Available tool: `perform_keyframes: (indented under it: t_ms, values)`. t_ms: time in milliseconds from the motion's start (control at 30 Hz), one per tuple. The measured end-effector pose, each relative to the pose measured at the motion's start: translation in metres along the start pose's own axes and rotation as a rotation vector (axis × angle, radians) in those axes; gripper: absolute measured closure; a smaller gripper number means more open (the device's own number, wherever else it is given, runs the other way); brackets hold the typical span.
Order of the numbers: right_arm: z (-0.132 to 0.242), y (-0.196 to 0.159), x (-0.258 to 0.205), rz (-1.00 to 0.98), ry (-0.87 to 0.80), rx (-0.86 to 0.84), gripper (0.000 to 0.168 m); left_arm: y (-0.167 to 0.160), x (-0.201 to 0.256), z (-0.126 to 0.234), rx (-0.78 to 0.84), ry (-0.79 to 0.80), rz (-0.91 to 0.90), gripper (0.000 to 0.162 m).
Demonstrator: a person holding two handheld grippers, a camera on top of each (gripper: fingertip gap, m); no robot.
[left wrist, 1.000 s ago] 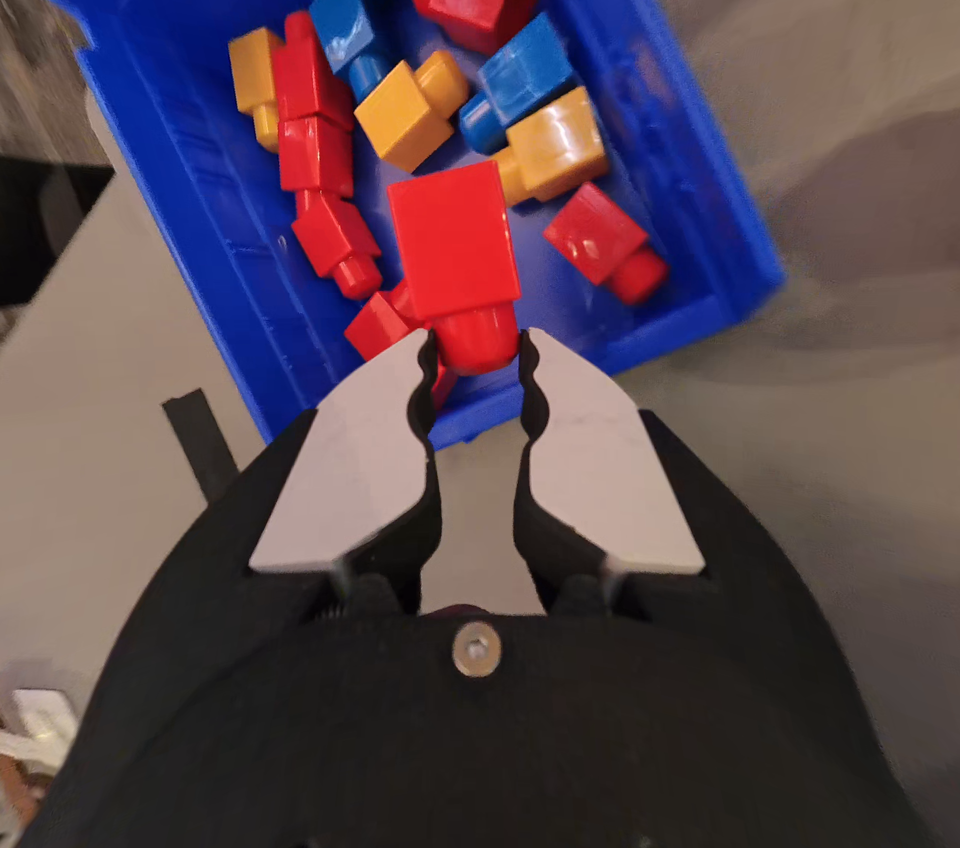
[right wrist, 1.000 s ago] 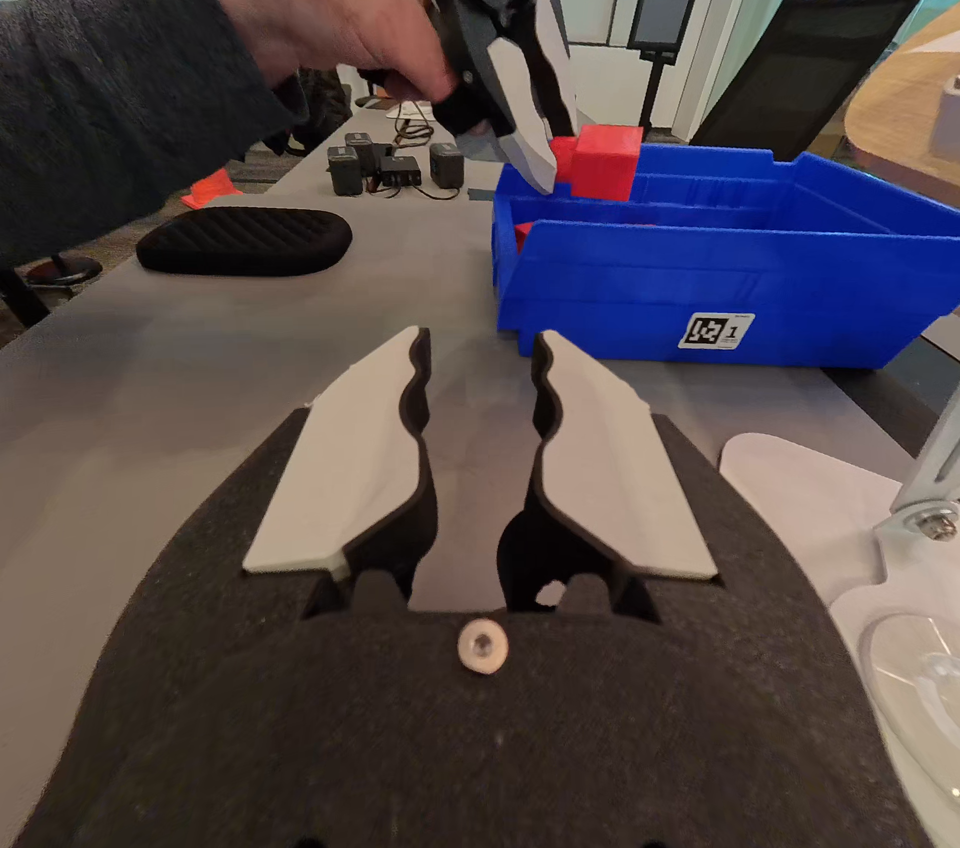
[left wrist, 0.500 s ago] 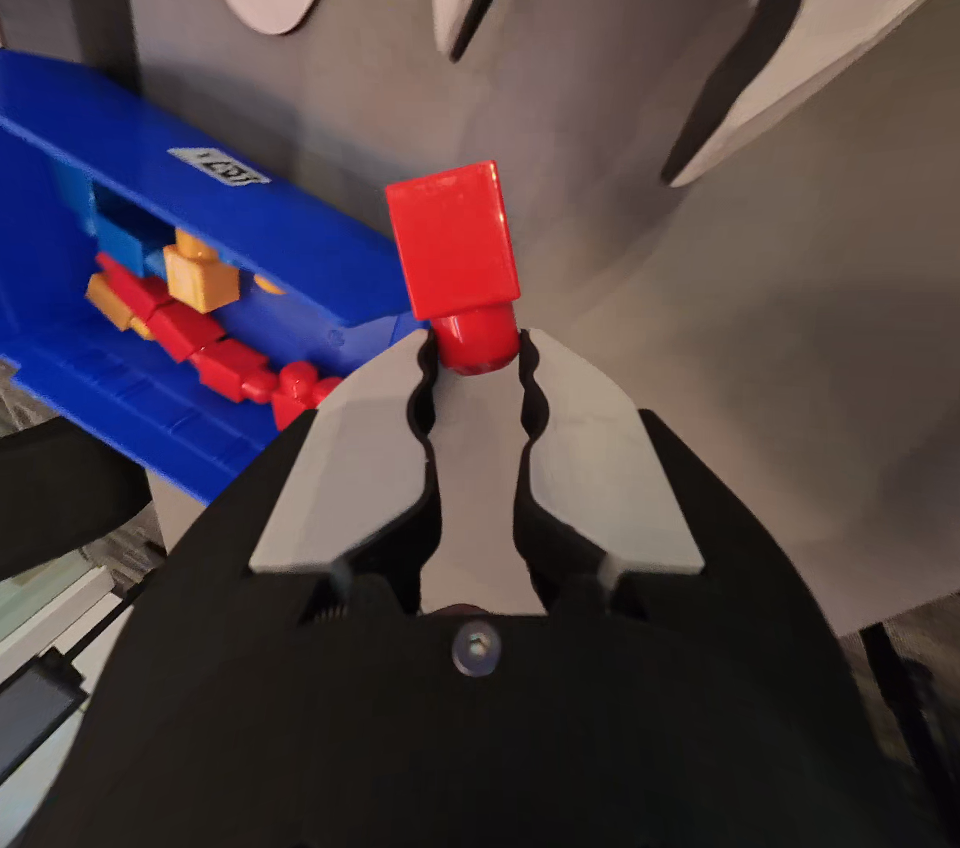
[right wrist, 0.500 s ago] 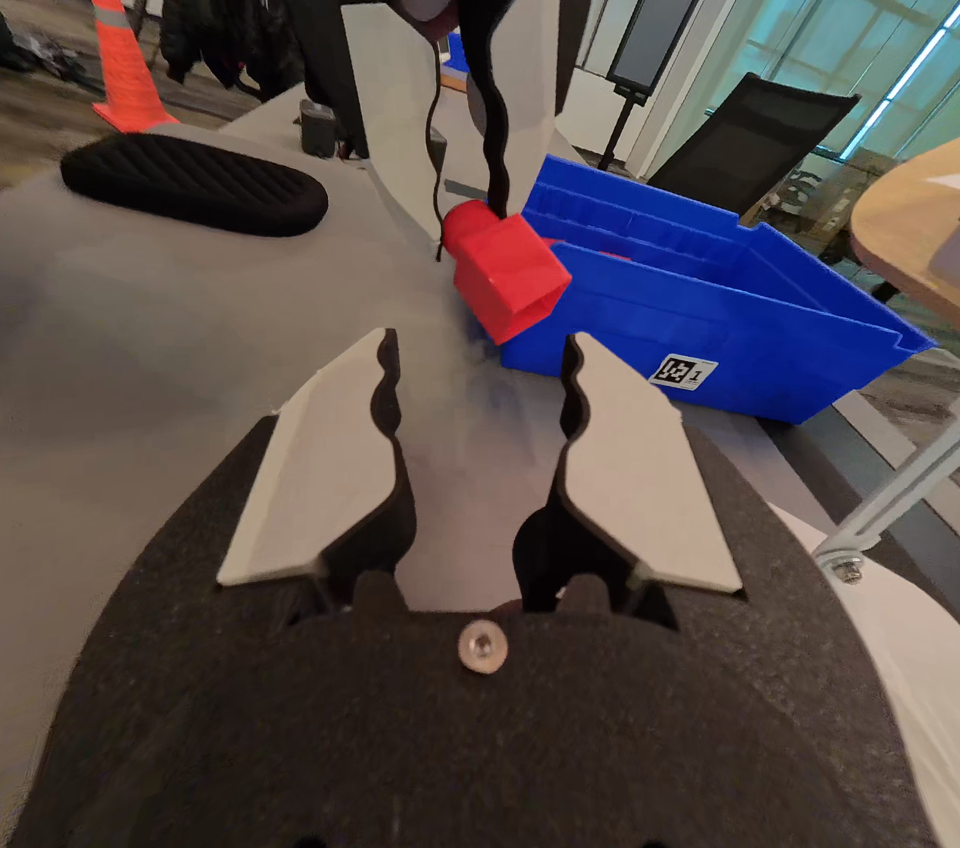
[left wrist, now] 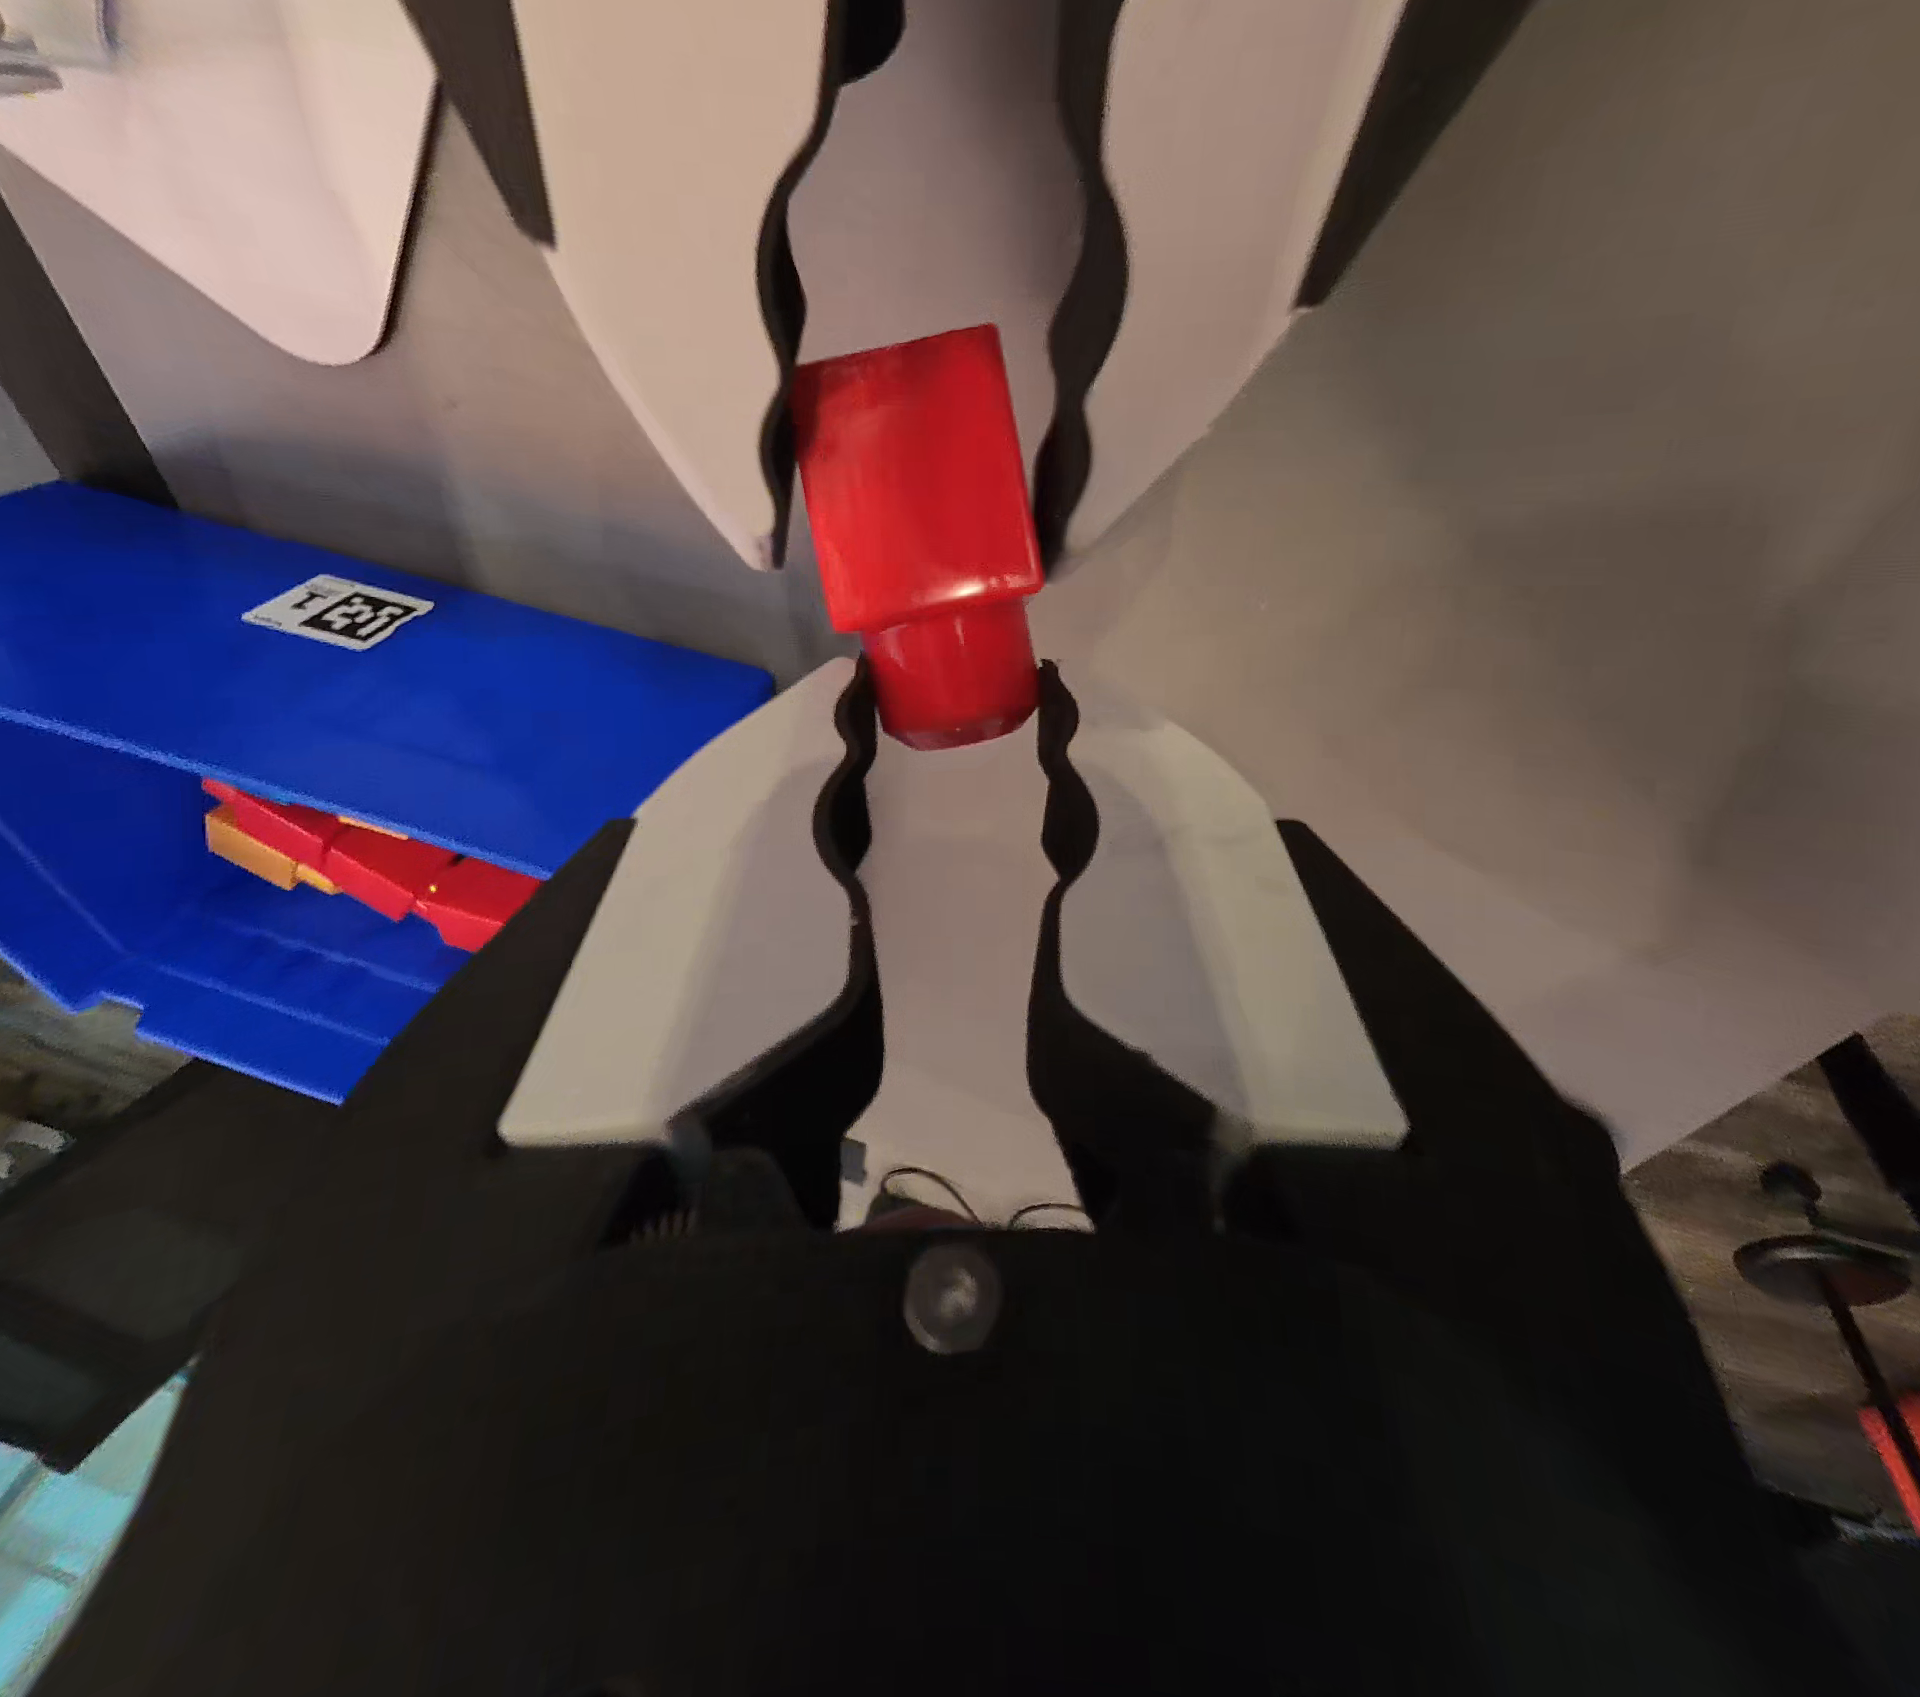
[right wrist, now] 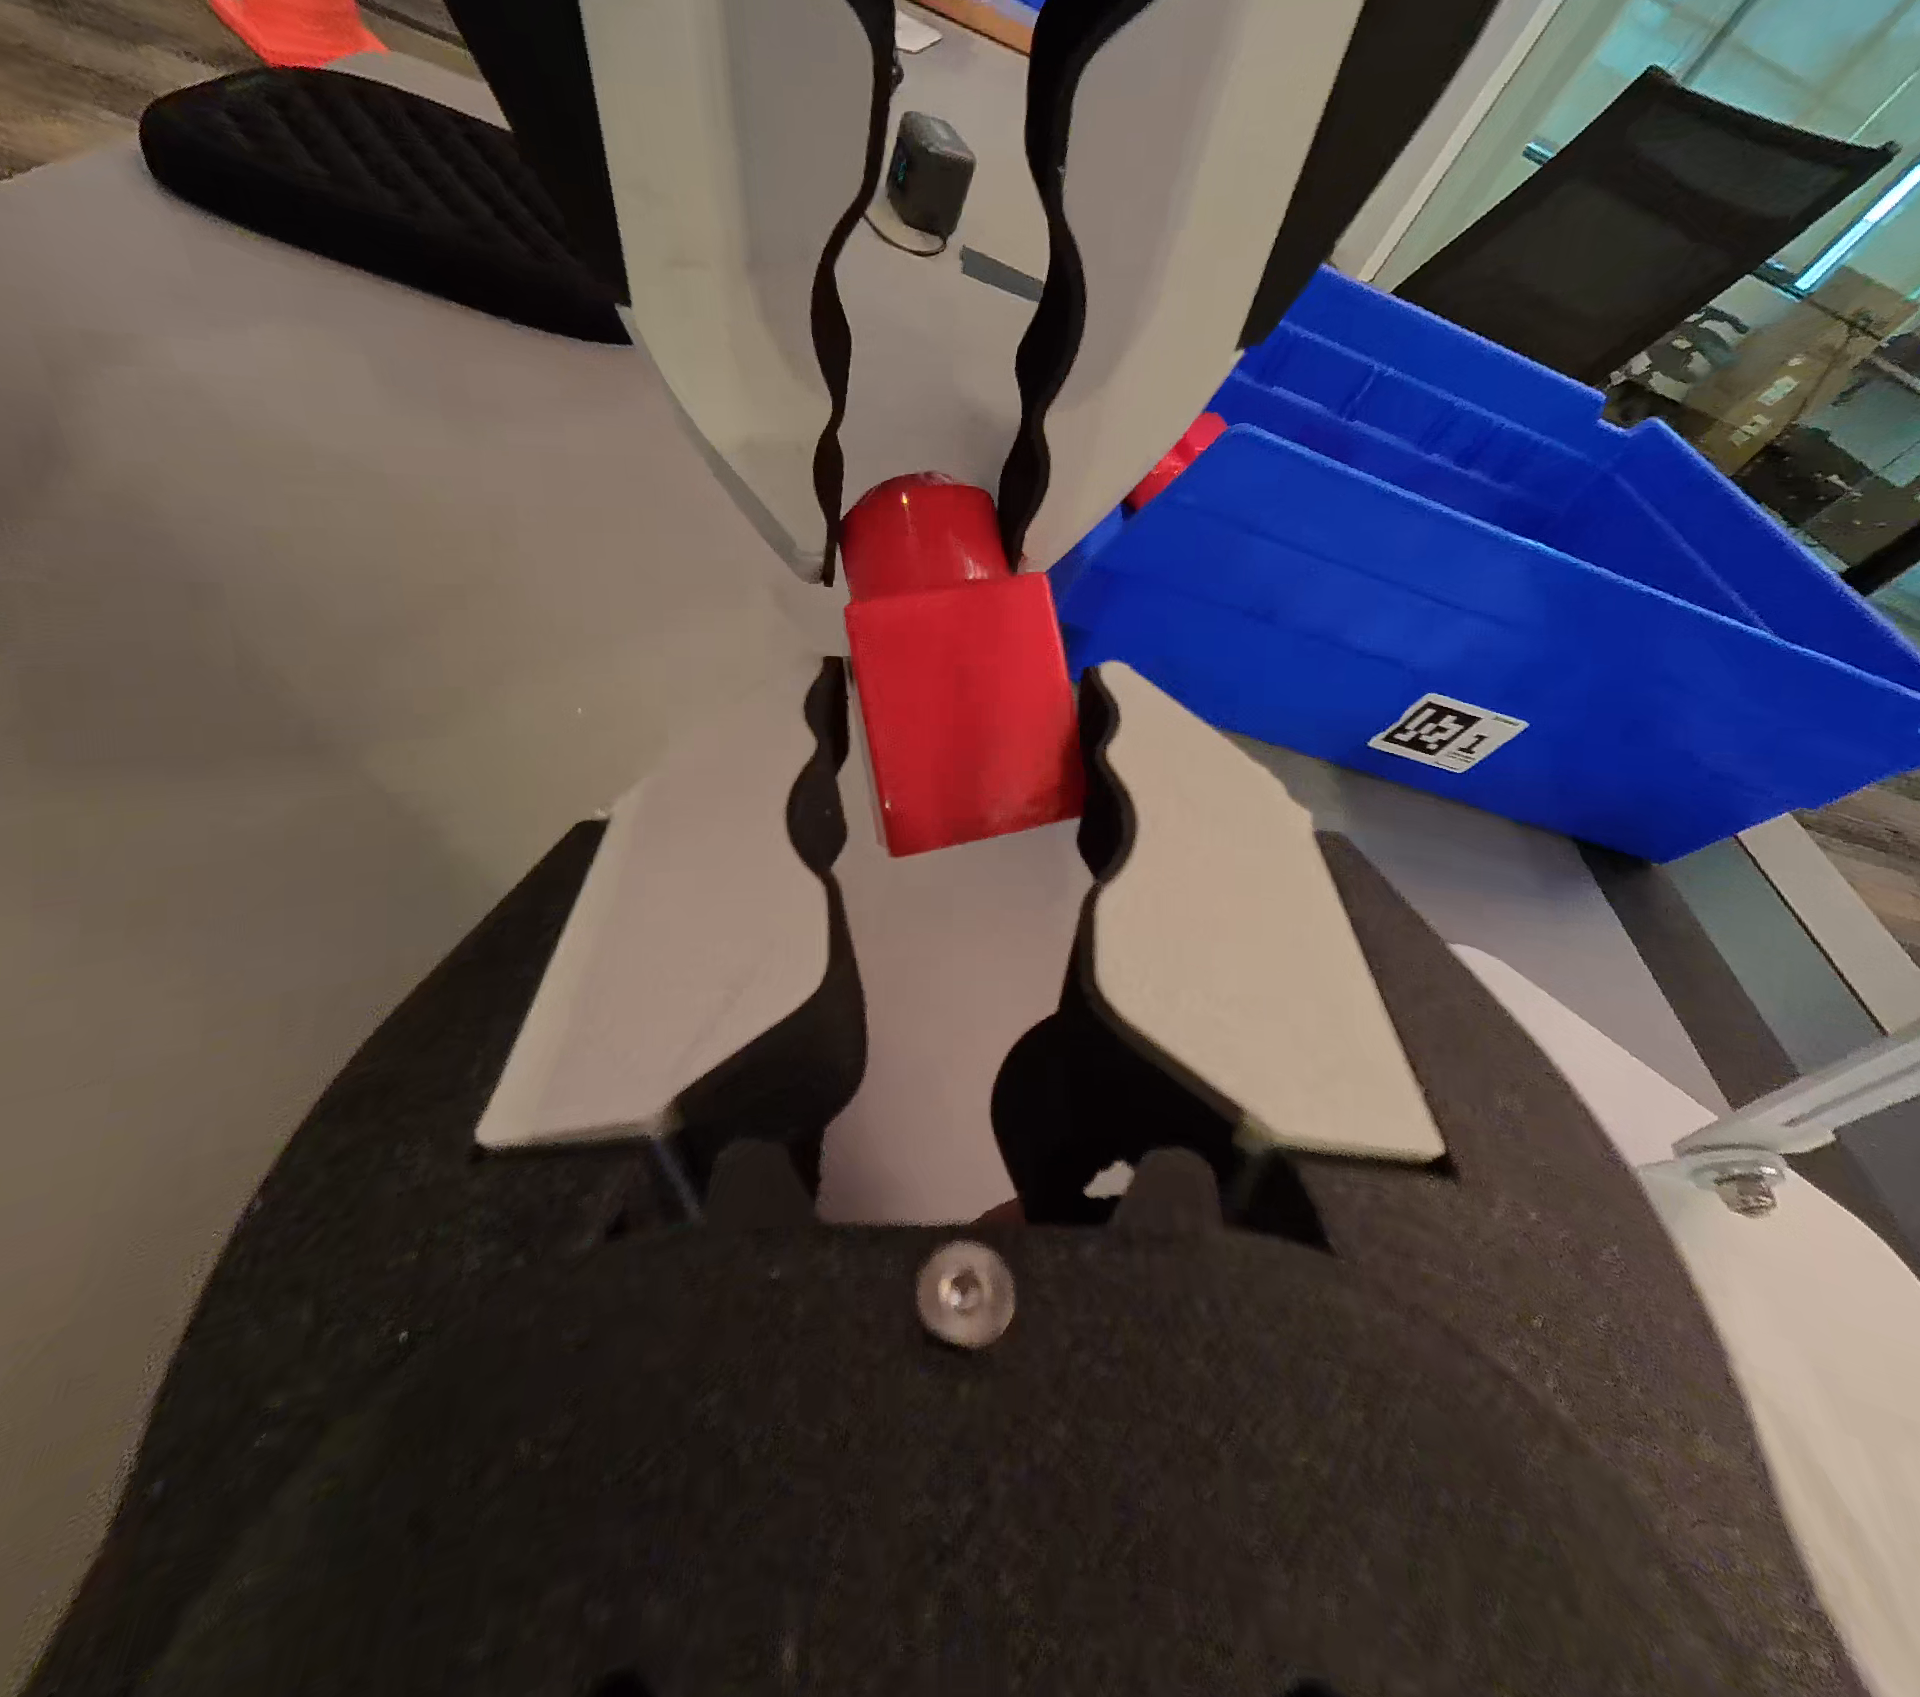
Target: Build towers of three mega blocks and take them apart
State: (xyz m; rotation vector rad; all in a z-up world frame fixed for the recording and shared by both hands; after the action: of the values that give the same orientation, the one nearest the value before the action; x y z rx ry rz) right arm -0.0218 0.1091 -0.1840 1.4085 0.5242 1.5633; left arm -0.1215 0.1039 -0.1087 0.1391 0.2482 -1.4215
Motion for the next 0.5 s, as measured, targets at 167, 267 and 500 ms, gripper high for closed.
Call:
perform_keyframes:
  t_ms: [167,267,500]
  values:
    - [0.001,-0.001,0.001,-0.019,0.029,0.015,0.132,0.002,-0.002,0.008,0.046,-0.028,-0.008,0.133]
    - [0.002,0.0,0.0,-0.019,0.042,0.028,0.132,0.001,-0.005,0.017,0.133,-0.091,0.024,0.133]
    - [0.004,-0.001,0.004,-0.075,0.069,0.051,0.132,-0.001,-0.012,0.022,0.312,-0.173,0.125,0.134]
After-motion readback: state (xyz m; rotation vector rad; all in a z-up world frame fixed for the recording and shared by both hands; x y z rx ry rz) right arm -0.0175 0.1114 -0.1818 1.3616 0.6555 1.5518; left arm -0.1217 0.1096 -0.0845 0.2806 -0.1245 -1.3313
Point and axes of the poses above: each gripper's, where its closed fingertips meet, z back along the fingers, y out of its top, x = y × z across the jaws, the point moved 10 cm from there along z, back along the fingers, and after that the axes turned 13 degrees about z, right-handed, at the moved point
